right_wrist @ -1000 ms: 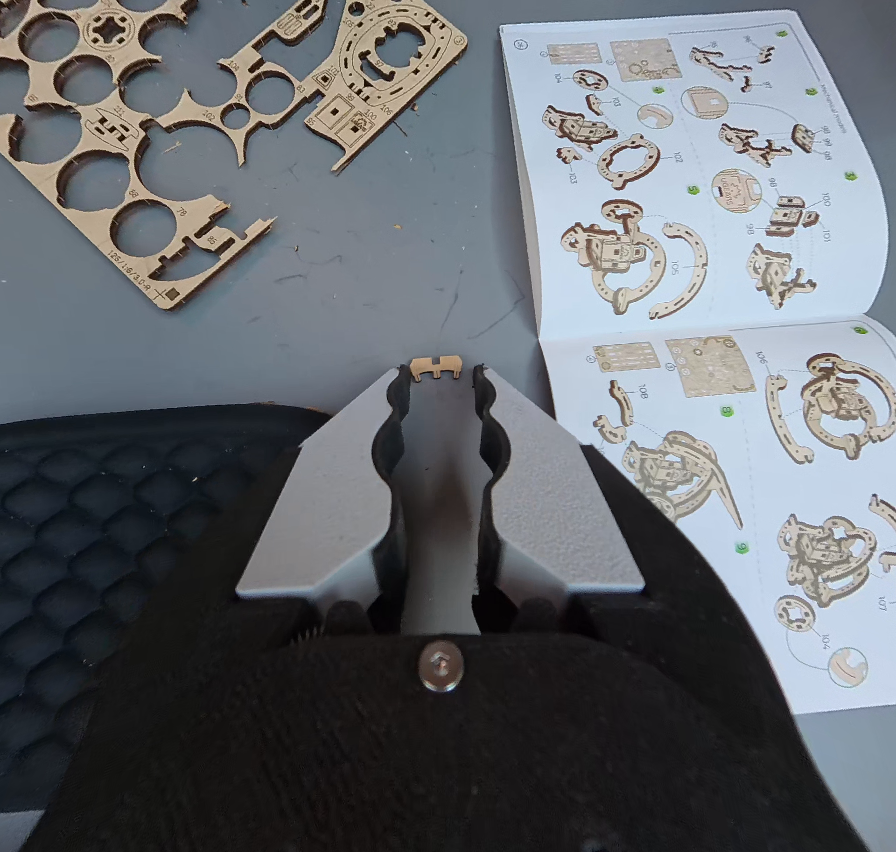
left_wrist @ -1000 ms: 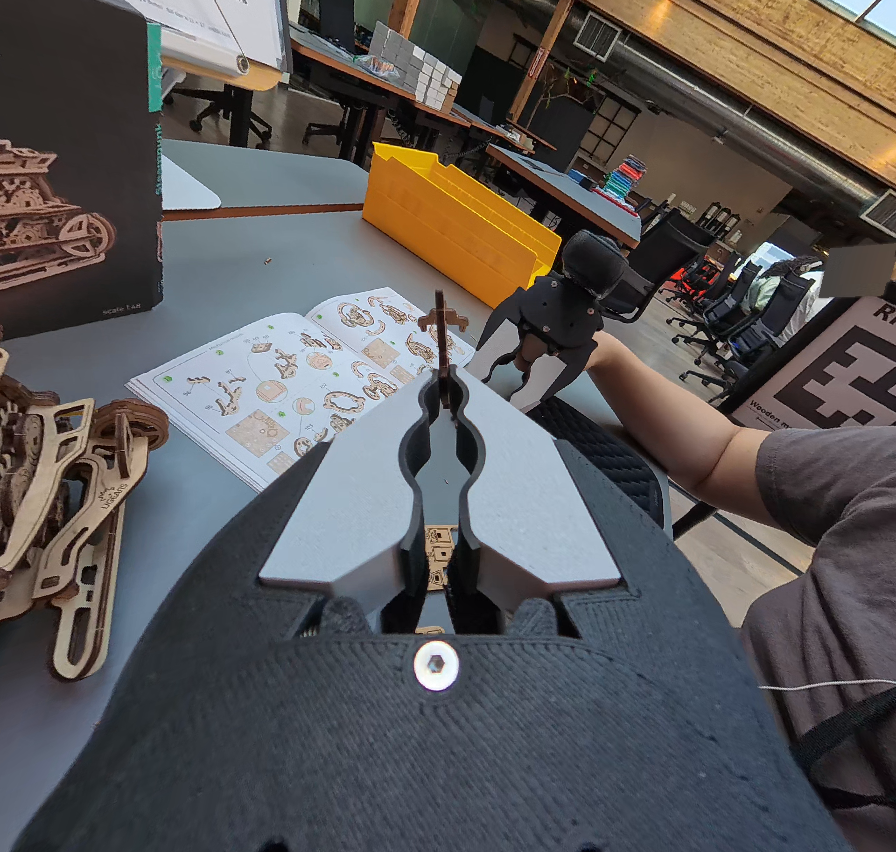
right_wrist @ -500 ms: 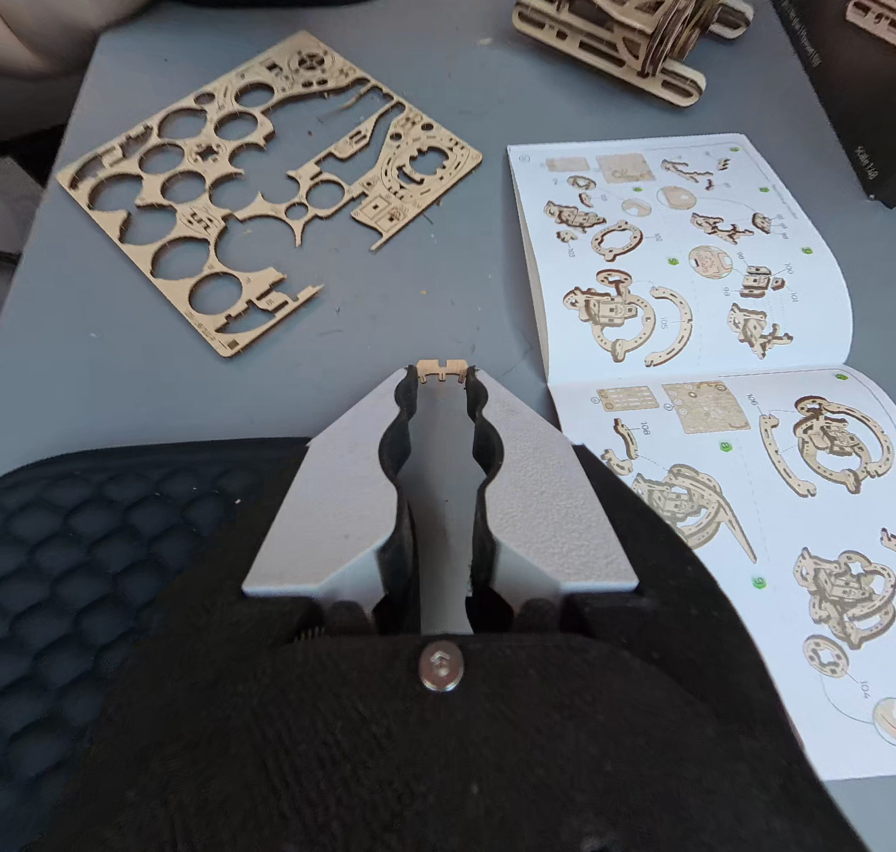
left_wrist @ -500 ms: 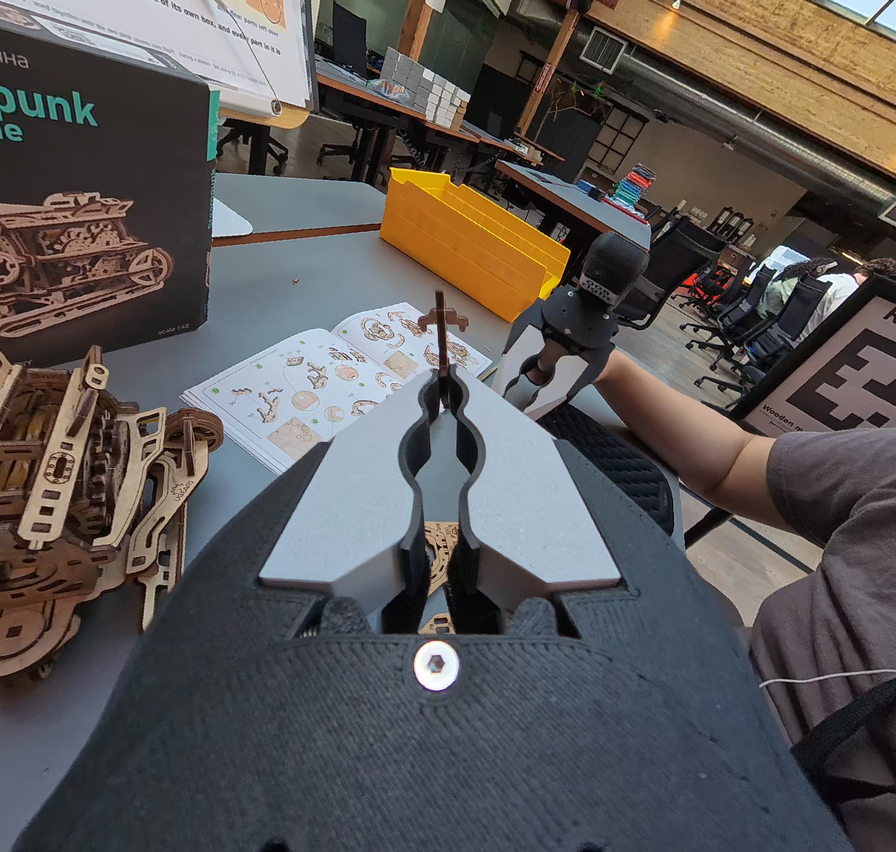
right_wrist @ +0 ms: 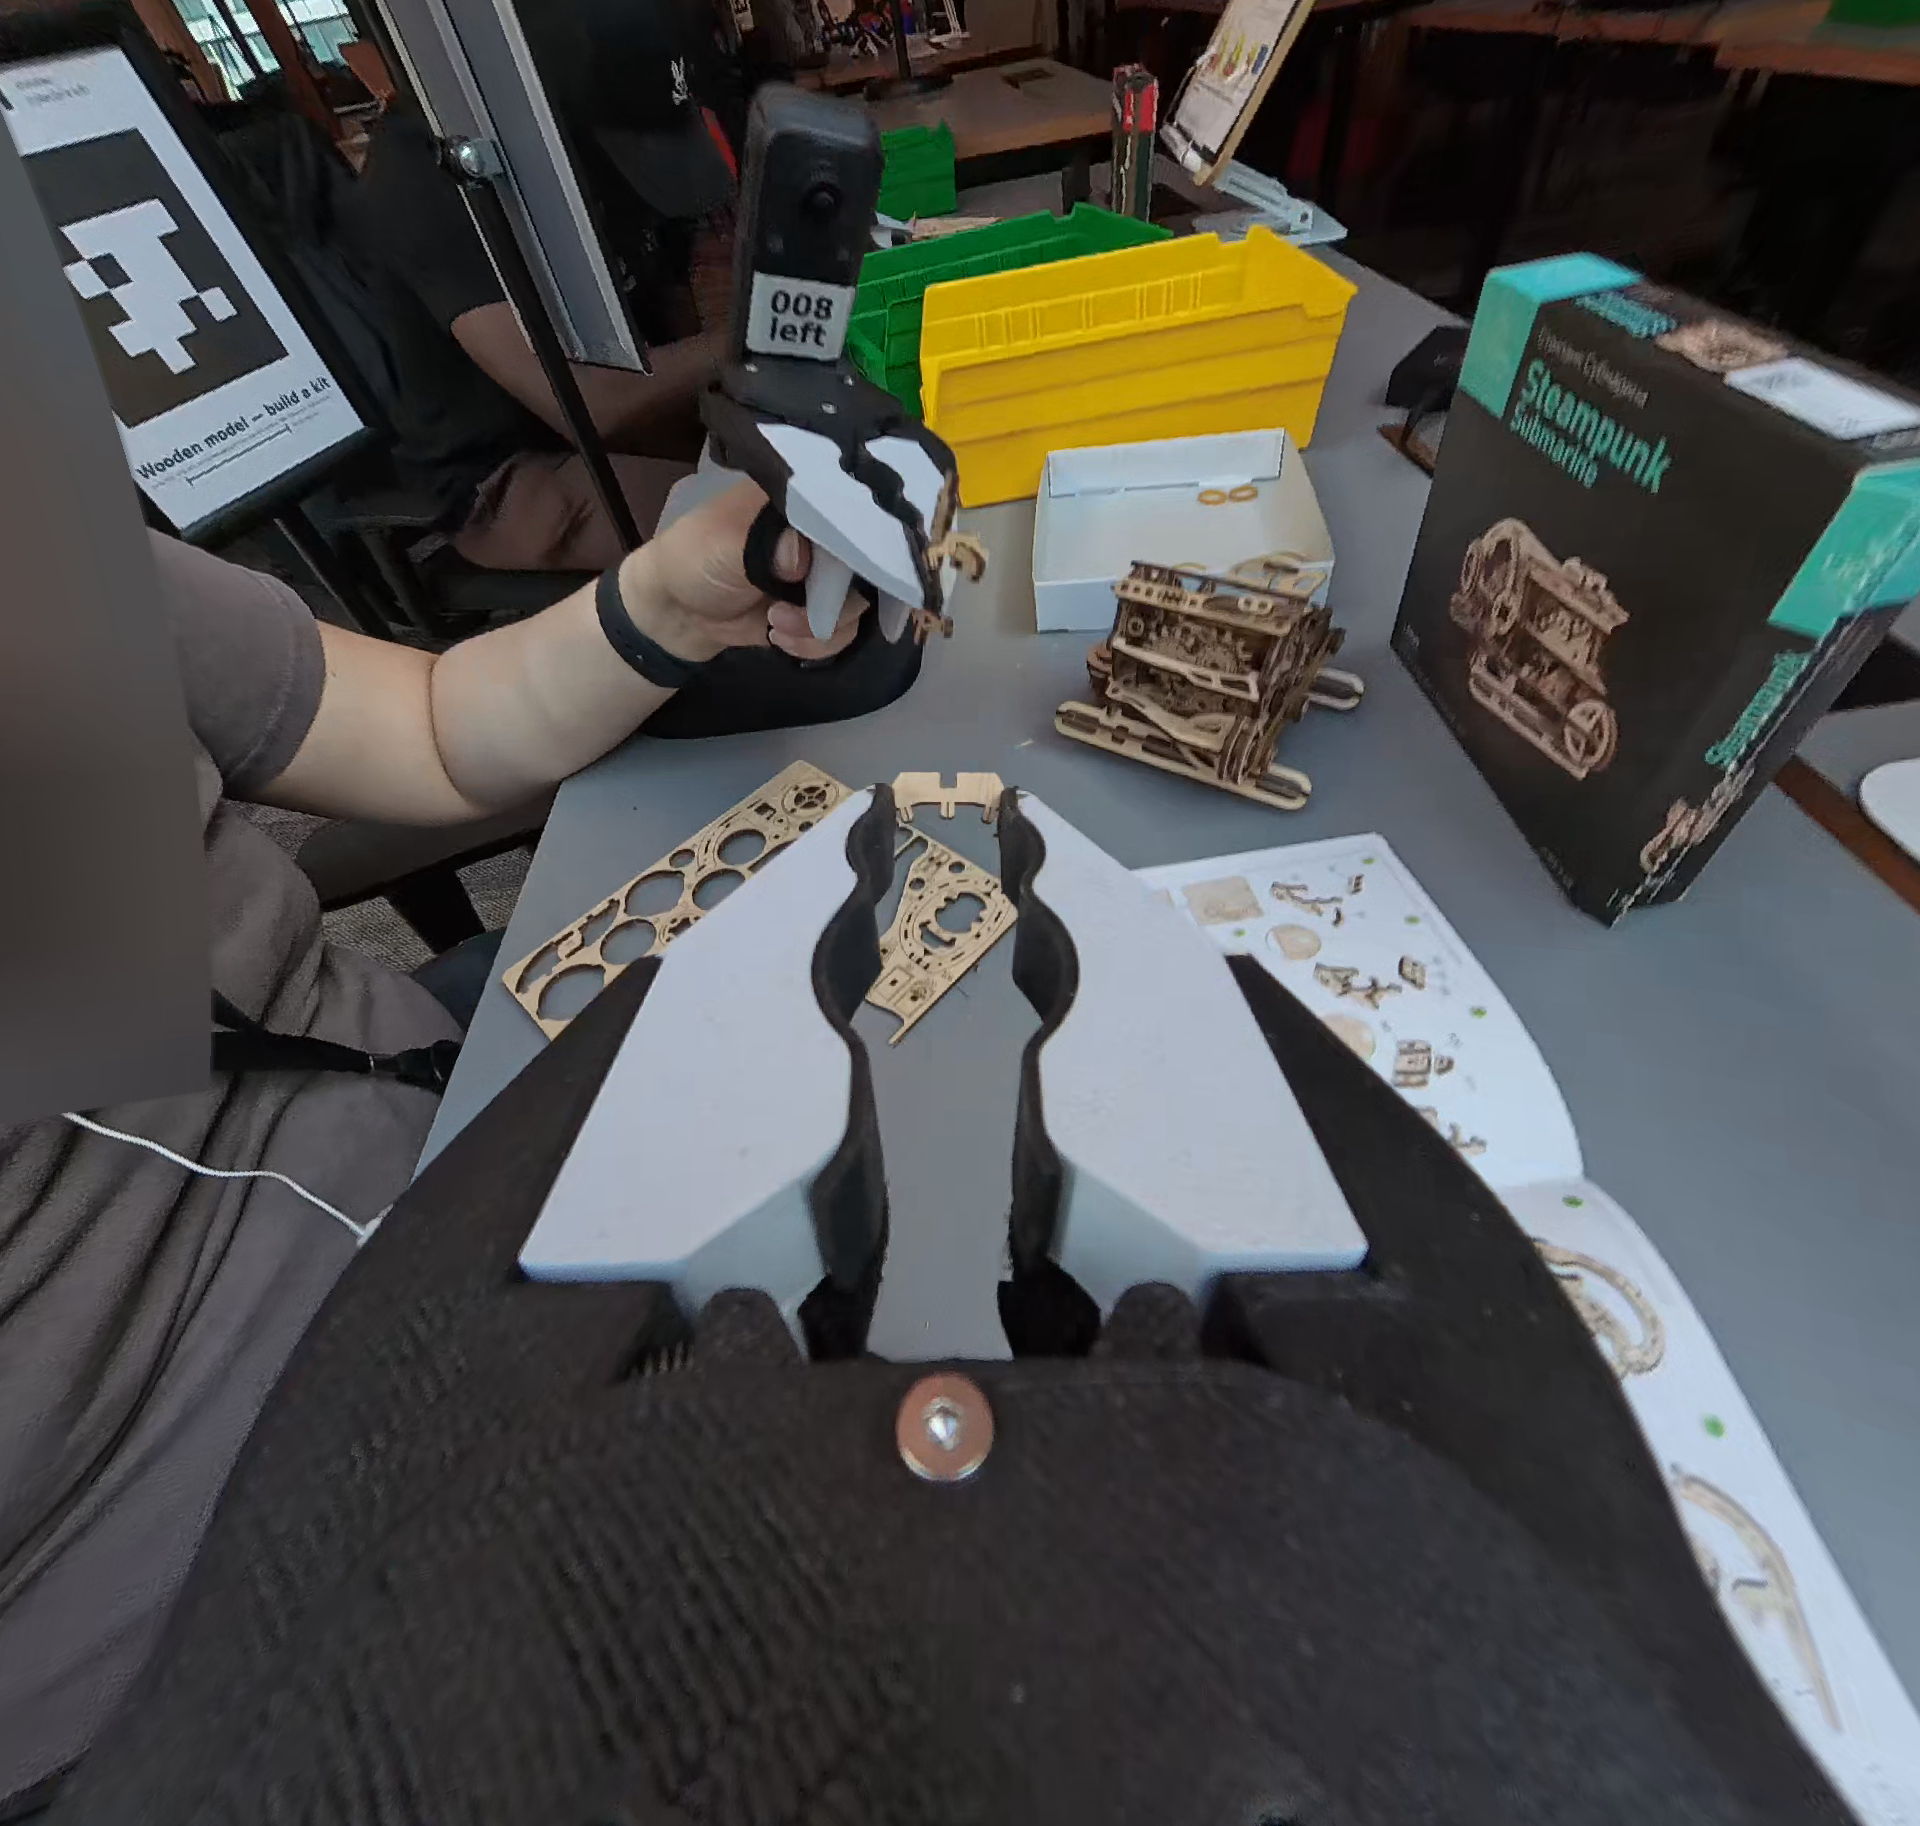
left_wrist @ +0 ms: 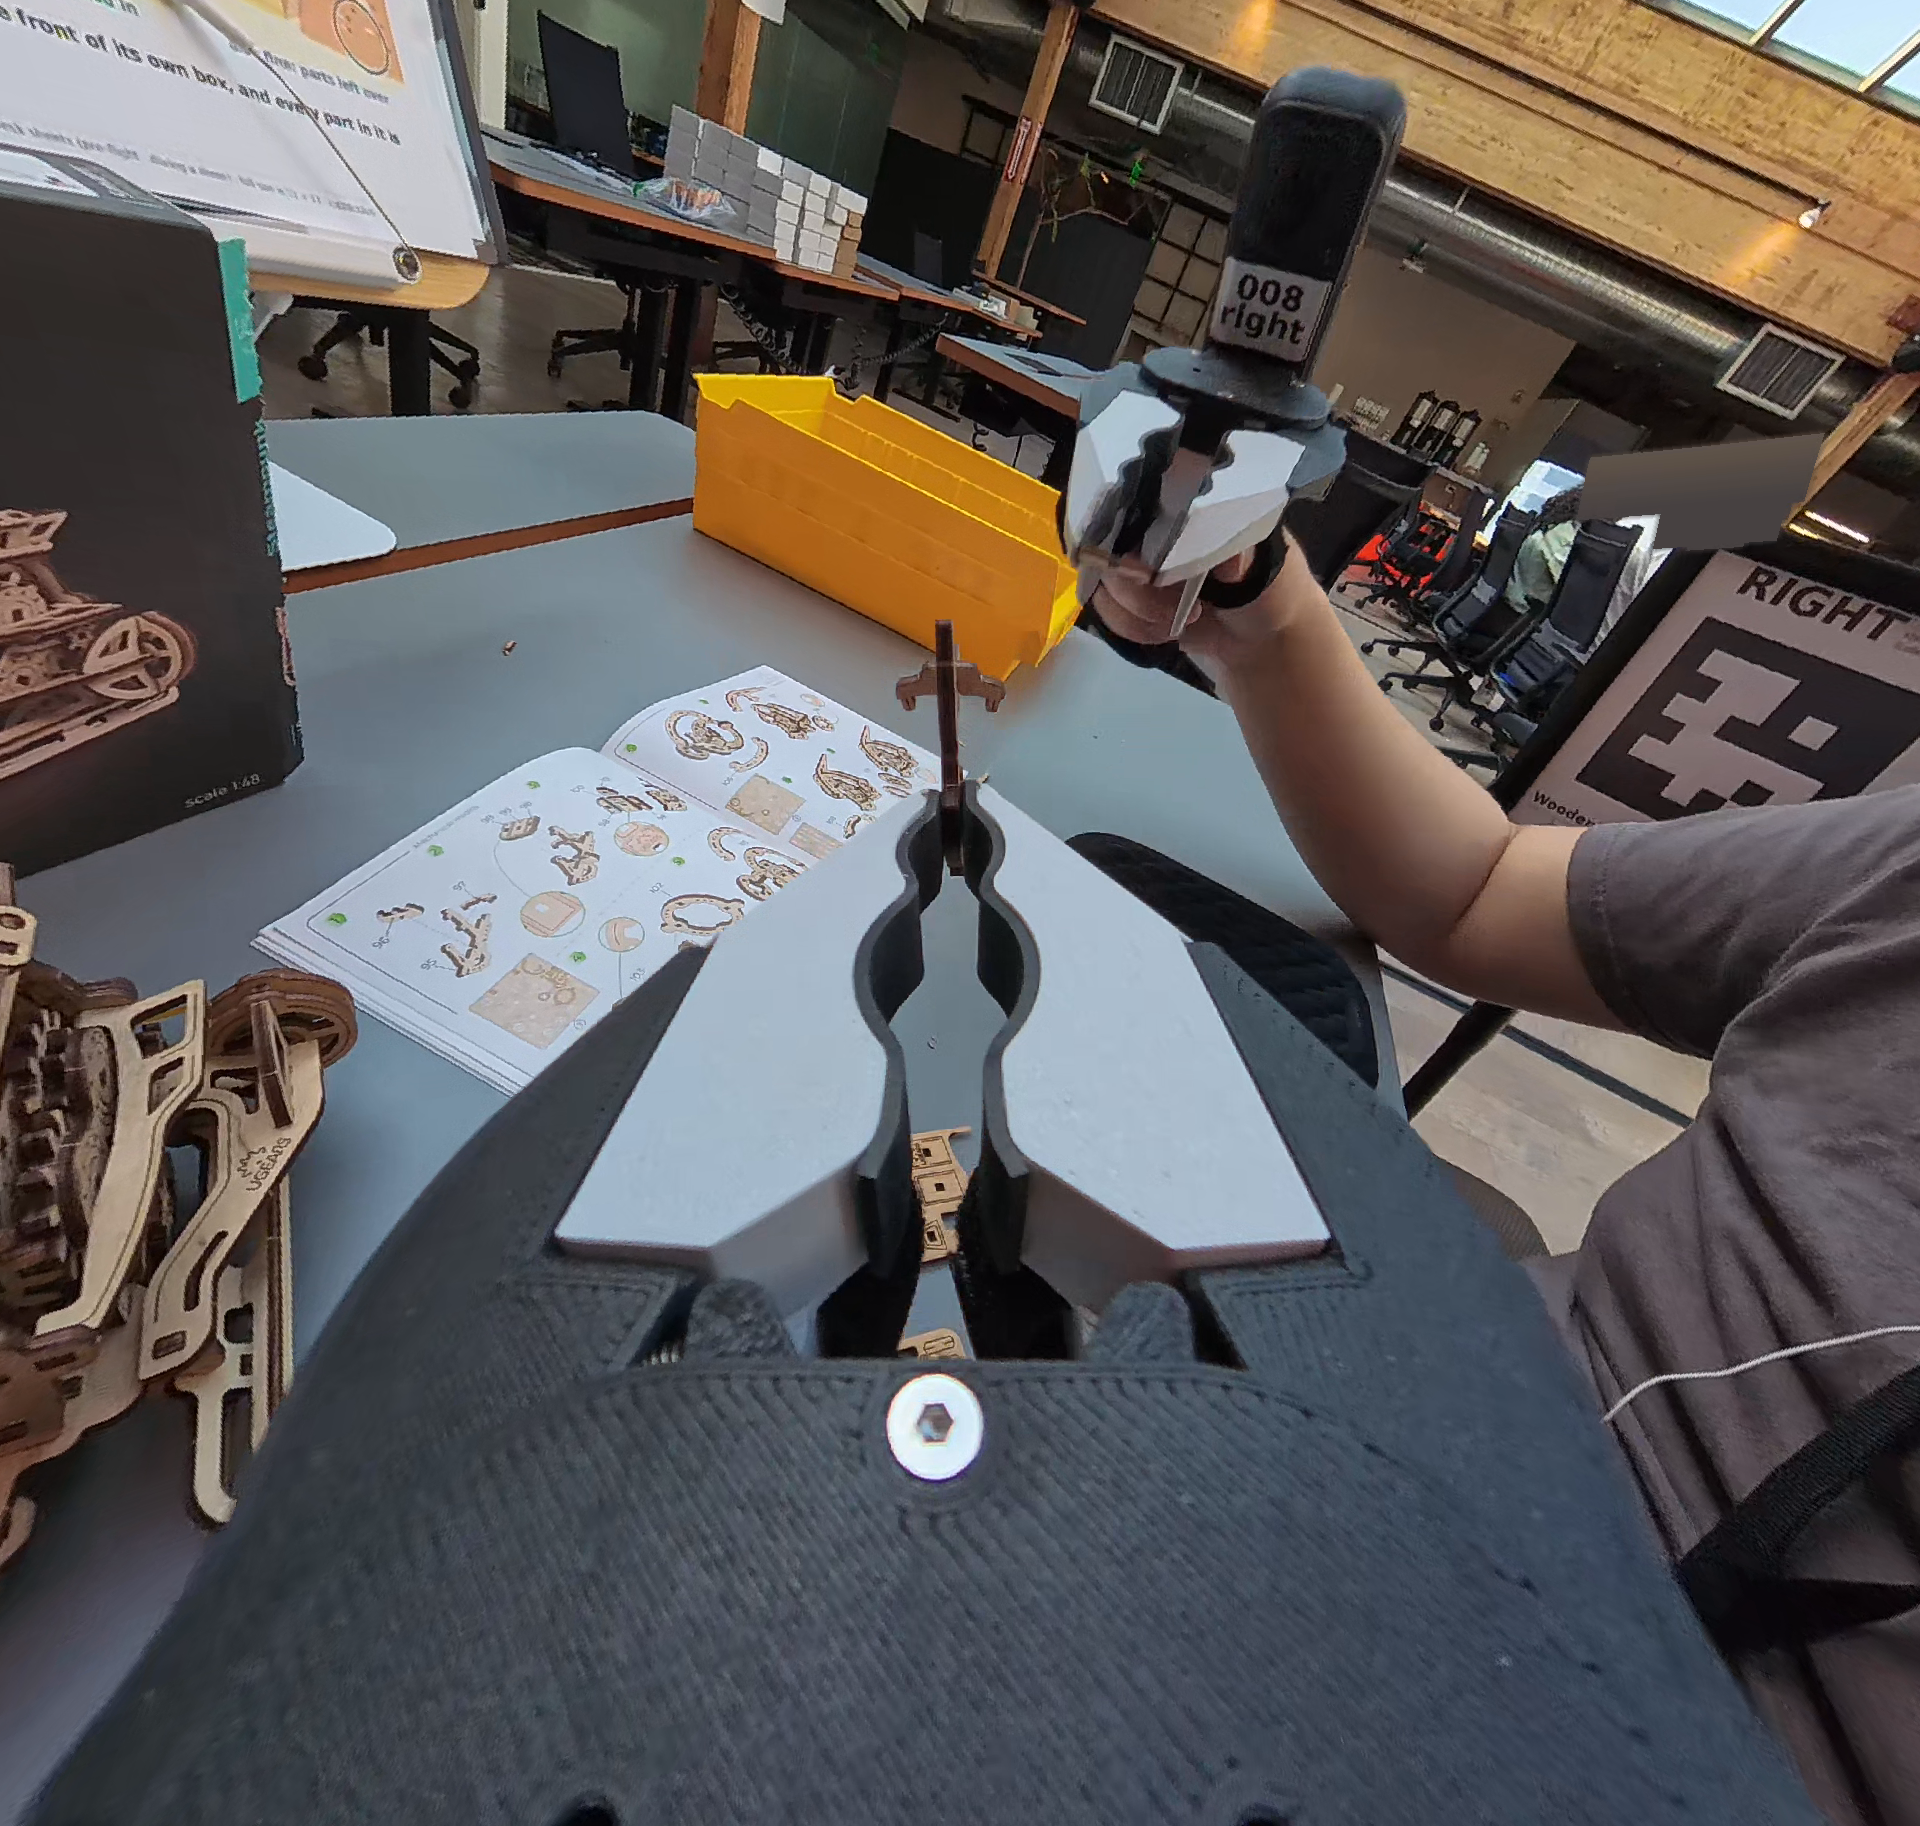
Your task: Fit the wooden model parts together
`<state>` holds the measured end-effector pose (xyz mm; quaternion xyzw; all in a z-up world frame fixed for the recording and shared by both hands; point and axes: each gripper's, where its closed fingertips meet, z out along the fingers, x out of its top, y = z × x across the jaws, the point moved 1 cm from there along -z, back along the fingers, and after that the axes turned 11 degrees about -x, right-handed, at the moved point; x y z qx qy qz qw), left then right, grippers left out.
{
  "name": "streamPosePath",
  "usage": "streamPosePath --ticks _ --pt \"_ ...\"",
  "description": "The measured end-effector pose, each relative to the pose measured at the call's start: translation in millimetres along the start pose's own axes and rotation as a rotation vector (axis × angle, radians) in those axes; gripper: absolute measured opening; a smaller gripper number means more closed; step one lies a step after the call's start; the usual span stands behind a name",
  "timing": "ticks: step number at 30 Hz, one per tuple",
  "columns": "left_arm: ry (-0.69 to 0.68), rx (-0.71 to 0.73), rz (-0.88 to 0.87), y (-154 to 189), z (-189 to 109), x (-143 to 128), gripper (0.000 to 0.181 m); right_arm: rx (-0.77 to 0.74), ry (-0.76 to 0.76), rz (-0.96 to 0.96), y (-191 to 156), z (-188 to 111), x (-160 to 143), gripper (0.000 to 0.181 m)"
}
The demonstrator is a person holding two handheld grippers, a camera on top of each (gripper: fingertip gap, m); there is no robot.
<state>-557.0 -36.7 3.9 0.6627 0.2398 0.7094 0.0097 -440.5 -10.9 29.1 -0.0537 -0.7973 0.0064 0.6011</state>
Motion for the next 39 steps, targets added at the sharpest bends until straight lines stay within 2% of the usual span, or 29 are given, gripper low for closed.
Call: streamPosePath --ticks 2,4,7,12,18,20,23,25,28,31,33,36,39 --pt "0.023 0.001 -0.006 -0.8 -0.9 2.3 0.0 0.019 0.017 -0.058 -8.0 -0.3 27.6 0.018" --pt "0.031 -0.023 -0.013 1.5 0.4 2.5 0.0 0.086 -0.023 -0.091 -21.3 3.9 38.8 0.018" --pt "0.034 -0.062 -0.013 7.0 5.3 0.8 0.0 0.023 -0.075 -0.149 -16.7 25.8 34.8 0.018" --pt "-0.018 -0.074 0.047 15.3 12.1 -4.6 0.0 0.051 -0.187 -0.142 -17.9 48.6 7.4 0.018" --pt "0.004 -0.04 0.061 12.9 4.2 2.8 0.0 0.011 -0.267 -0.098 0.7 25.9 -6.2 0.018" --pt "0.017 -0.056 0.034 13.1 3.4 3.6 0.0 -0.023 -0.272 -0.092 10.5 19.2 -9.4 0.018" --pt "-0.002 -0.076 -0.05 8.8 7.1 -4.6 0.0 0.018 -0.238 -0.062 9.4 14.6 -7.0 0.018" --pt "-0.033 -0.11 -0.144 6.2 11.7 -15.8 0.0 0.074 -0.324 -0.046 4.4 12.6 -24.0 0.018" --pt "-0.097 -0.131 -0.263 0.8 19.3 -35.2 0.0 0.189 -0.593 -0.086 -7.0 8.2 -84.7 0.019" --pt "-0.172 -0.123 -0.298 -1.7 25.6 -52.0 0.0 0.261 -0.71 -0.075 -10.0 29.2 -123.8 0.019" --pt "-0.189 -0.13 -0.302 0.1 29.6 -56.8 0.0 0.289 -0.735 -0.103 -11.1 44.9 -139.9 0.018" --pt "-0.223 -0.122 -0.306 -0.2 33.2 -64.3 0.0 0.291 -0.769 -0.263 -9.5 55.1 -163.0 0.019" --pt "-0.226 -0.118 -0.309 -1.2 34.5 -66.4 0.0 0.266 -0.71 -0.386 -7.5 62.7 -163.4 0.021"
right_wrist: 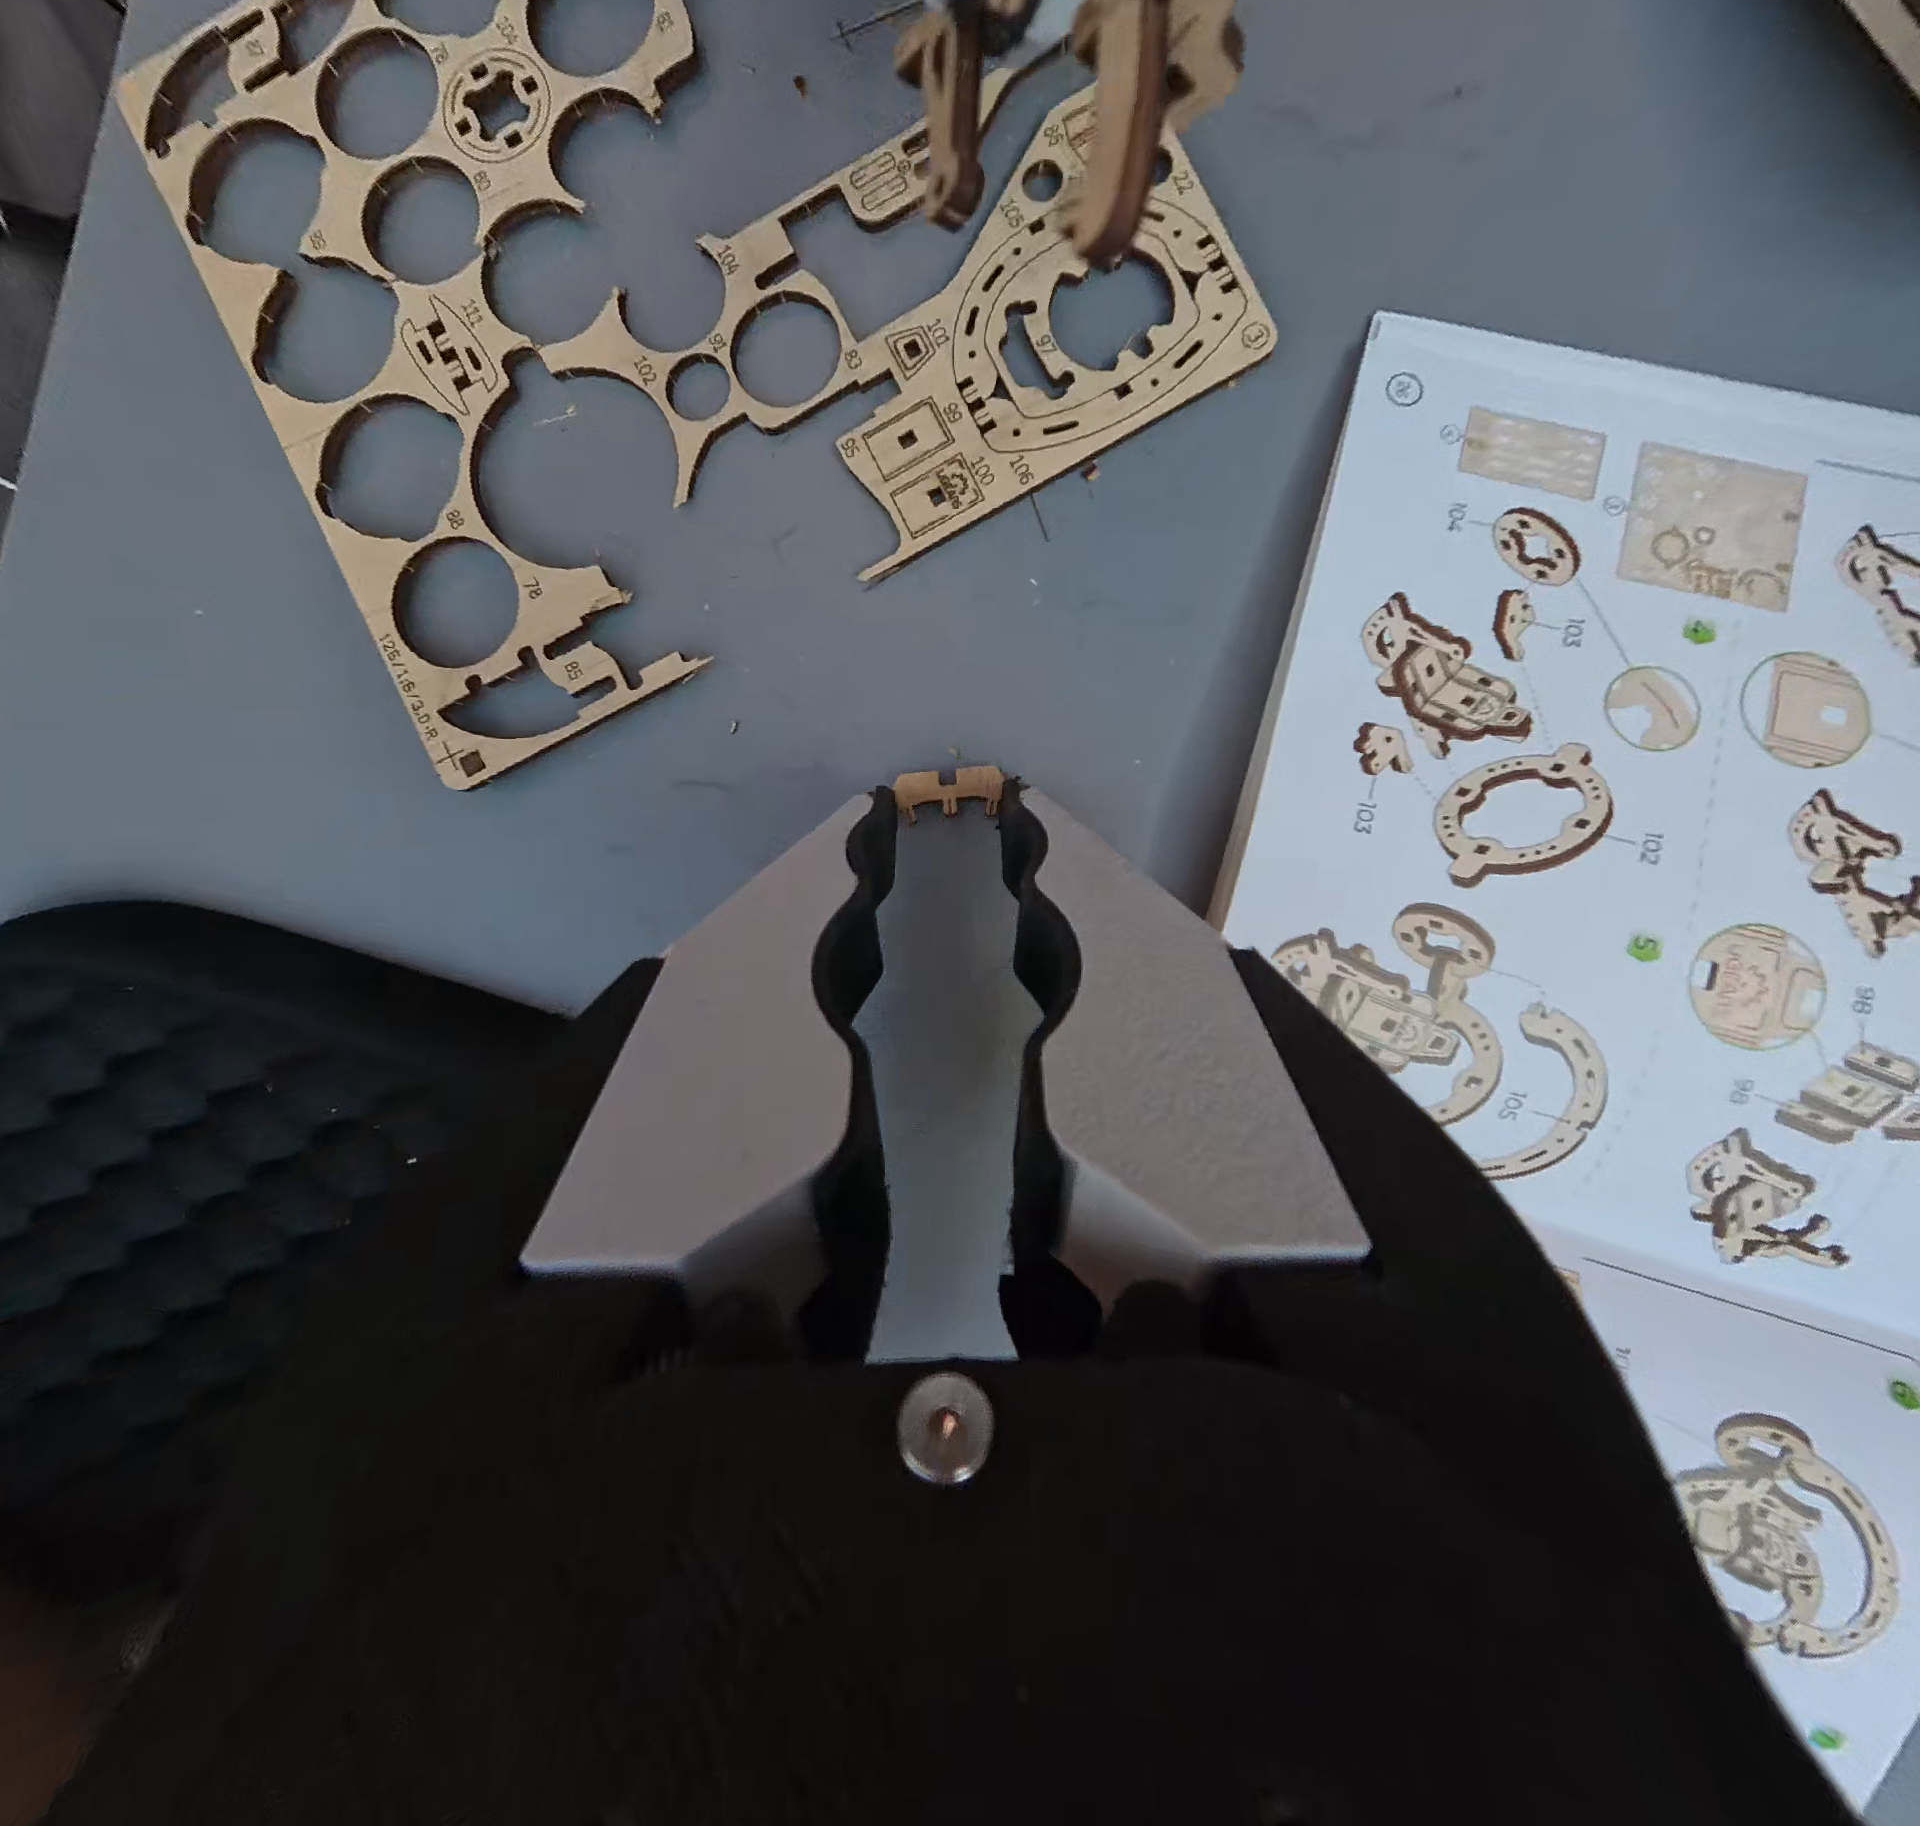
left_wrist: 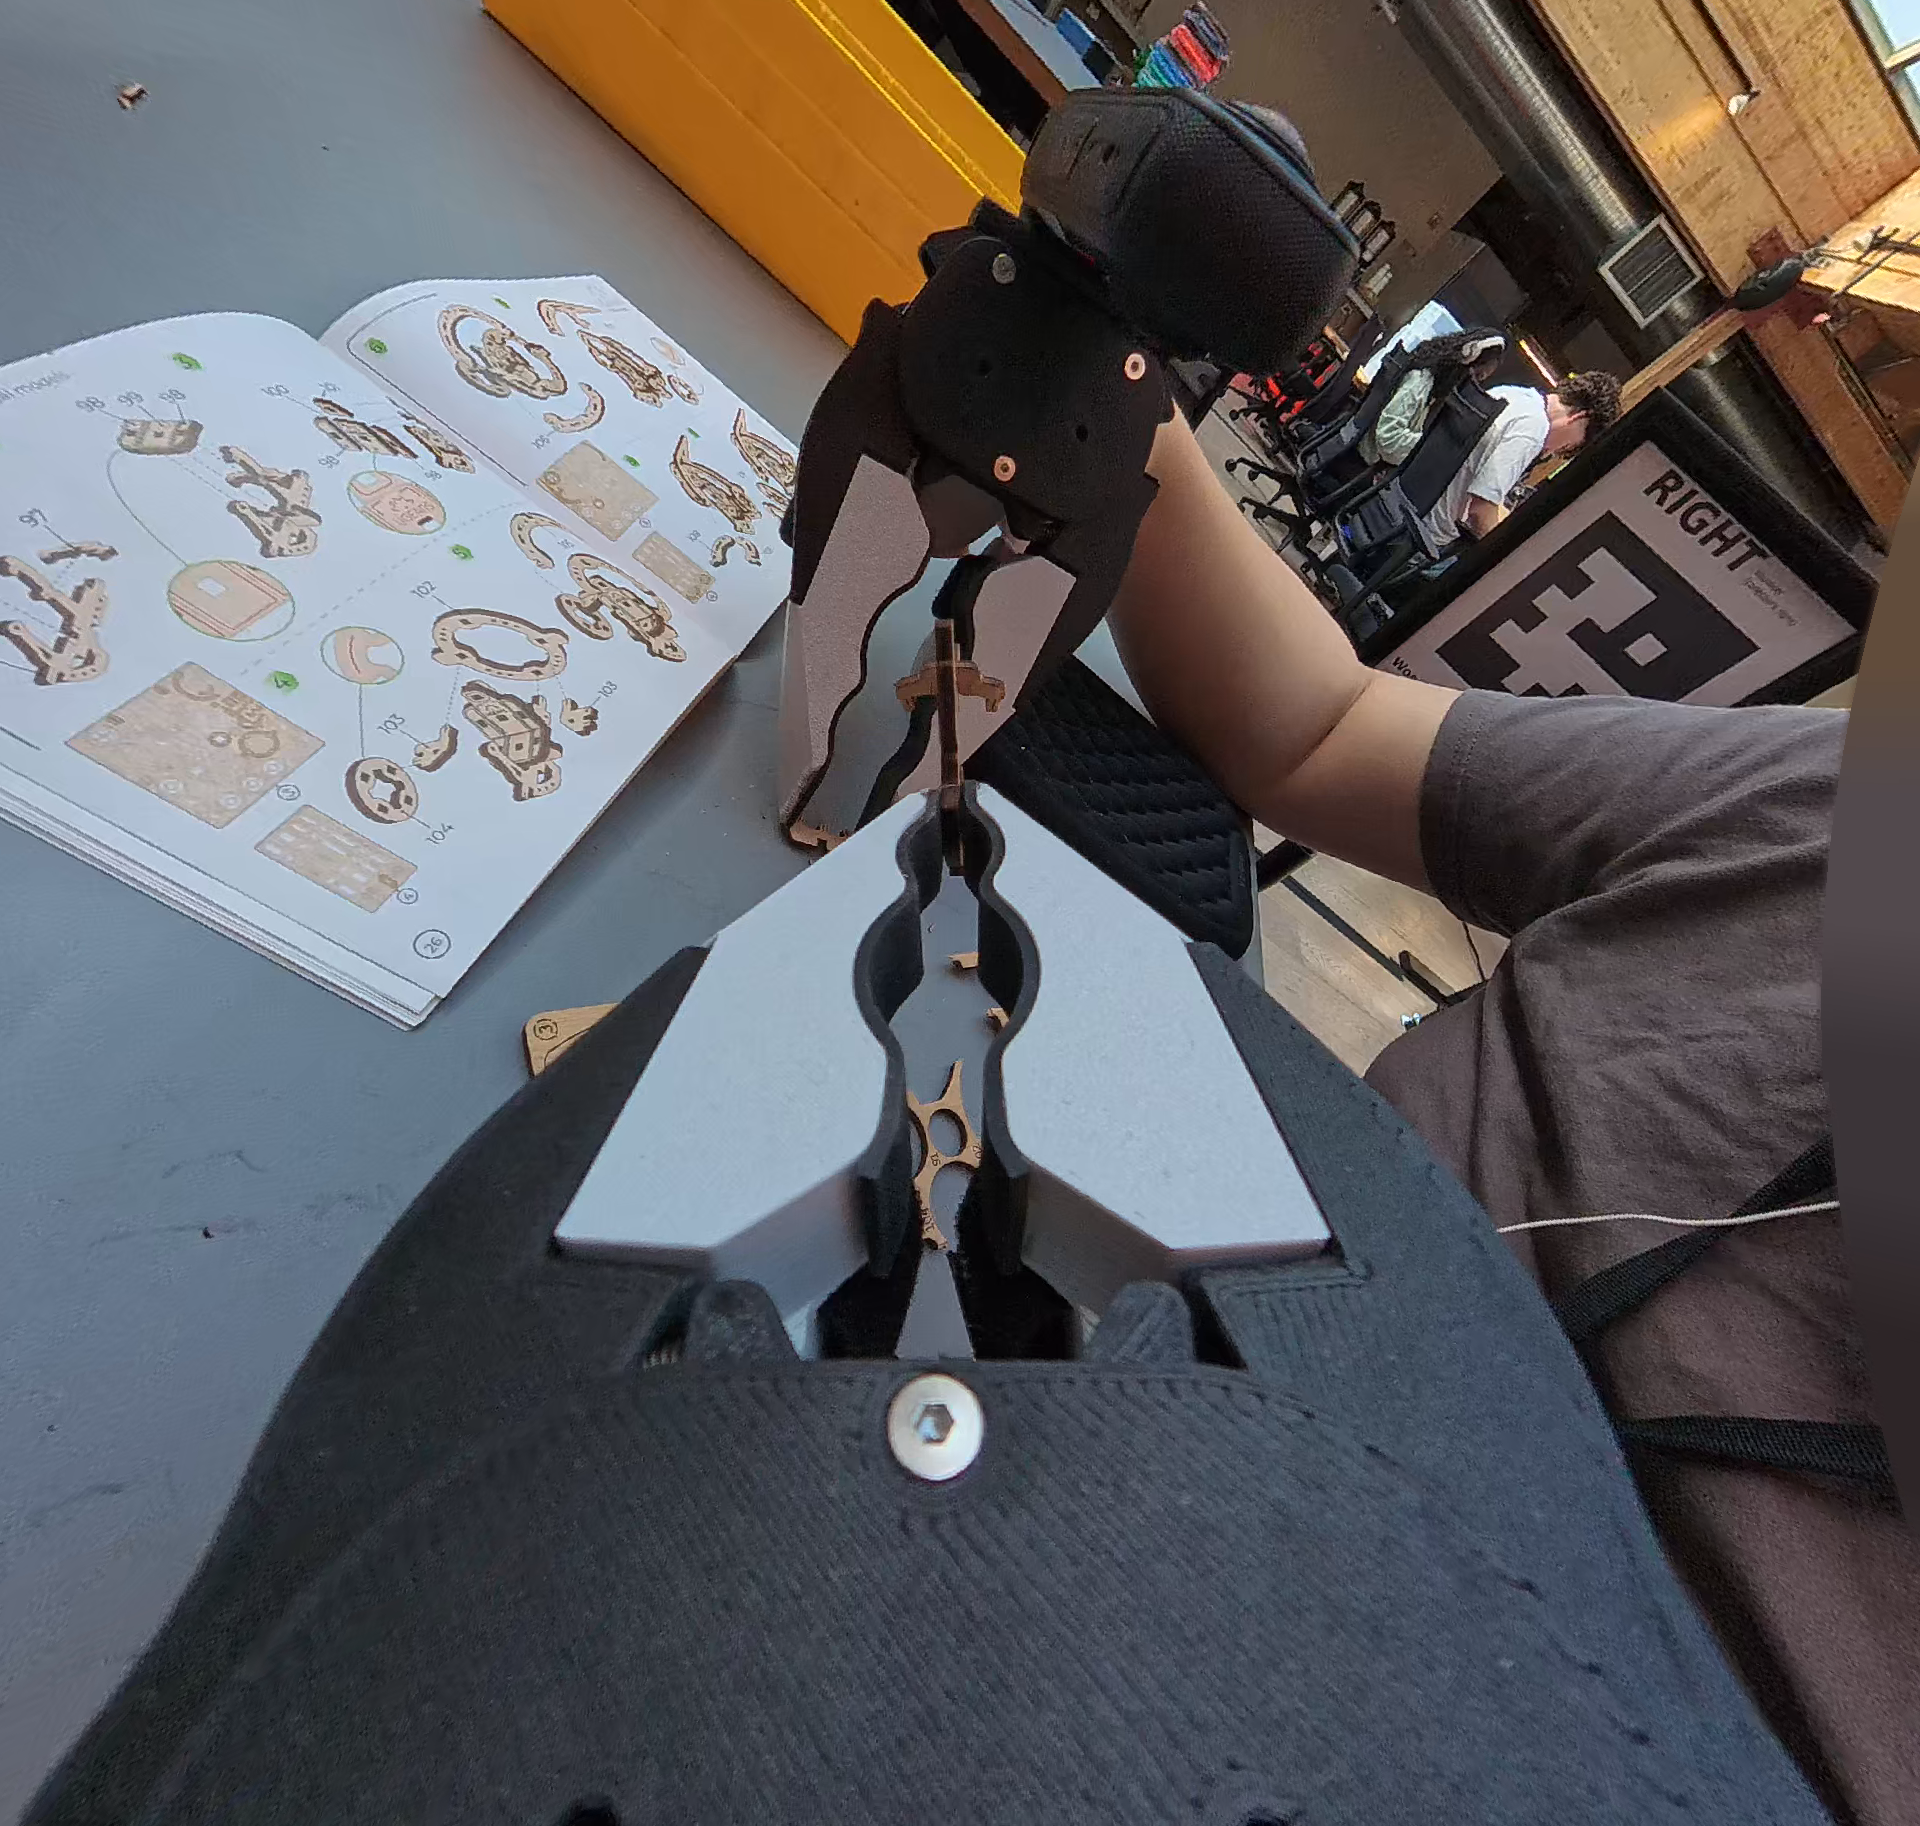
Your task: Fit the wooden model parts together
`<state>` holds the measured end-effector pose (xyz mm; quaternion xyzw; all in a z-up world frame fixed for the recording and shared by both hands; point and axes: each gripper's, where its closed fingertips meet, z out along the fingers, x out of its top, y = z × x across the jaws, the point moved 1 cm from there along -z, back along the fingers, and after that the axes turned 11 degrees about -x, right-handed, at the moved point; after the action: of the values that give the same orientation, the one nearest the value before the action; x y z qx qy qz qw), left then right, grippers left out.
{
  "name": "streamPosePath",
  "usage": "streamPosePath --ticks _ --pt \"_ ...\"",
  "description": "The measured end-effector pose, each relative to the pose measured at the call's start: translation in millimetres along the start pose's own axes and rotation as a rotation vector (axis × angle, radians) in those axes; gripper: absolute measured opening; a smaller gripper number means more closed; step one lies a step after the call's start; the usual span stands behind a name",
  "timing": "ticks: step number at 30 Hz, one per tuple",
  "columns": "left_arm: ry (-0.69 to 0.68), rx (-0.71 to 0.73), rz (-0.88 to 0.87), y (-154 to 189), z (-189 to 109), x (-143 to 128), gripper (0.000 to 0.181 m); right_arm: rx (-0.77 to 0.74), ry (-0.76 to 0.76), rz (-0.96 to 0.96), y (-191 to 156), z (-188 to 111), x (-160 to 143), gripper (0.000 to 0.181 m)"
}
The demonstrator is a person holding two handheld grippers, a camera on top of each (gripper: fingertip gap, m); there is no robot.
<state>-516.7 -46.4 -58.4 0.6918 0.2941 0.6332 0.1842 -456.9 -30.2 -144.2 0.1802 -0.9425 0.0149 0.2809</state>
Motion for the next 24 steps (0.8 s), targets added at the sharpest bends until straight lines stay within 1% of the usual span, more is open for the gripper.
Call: streamPosePath --ticks 4,6,7,10,12,13,15,19,21,24 --pt "0.01 0.001 -0.001 -0.4 -0.6 1.3 0.0 -0.039 0.008 -0.012 4.9 -4.3 1.9 0.026" --pt "0.018 0.002 0.003 0.2 -1.5 2.7 0.0 -0.054 0.086 0.0 7.5 -18.5 14.0 0.029" --pt "0.022 0.003 0.004 0.4 -2.0 3.6 0.0 -0.085 0.129 -0.001 11.1 -27.8 21.3 0.029" --pt "0.047 -0.015 -0.002 2.6 -3.1 6.8 0.0 -0.301 0.317 -0.081 30.3 -61.2 54.1 0.028" --pt "0.063 -0.021 -0.008 2.4 -3.9 8.7 0.0 -0.41 0.421 -0.157 31.6 -77.0 75.3 0.024" --pt "0.065 -0.019 -0.008 1.9 -4.2 8.9 0.0 -0.452 0.427 -0.191 31.6 -79.8 80.9 0.021" --pt "0.064 -0.029 -0.007 3.3 -3.5 8.8 0.0 -0.508 0.389 -0.248 30.6 -78.4 84.9 0.015" --pt "0.063 -0.039 0.0 5.8 -1.8 8.9 0.0 -0.53 0.363 -0.314 25.2 -70.6 89.8 0.015" --pt "0.064 -0.048 -0.003 7.1 -1.1 8.8 0.0 -0.564 0.361 -0.321 29.0 -70.1 90.9 0.015" --pt "0.07 -0.06 -0.009 8.2 -0.8 9.5 0.0 -0.566 0.367 -0.341 26.8 -69.9 92.1 0.008"
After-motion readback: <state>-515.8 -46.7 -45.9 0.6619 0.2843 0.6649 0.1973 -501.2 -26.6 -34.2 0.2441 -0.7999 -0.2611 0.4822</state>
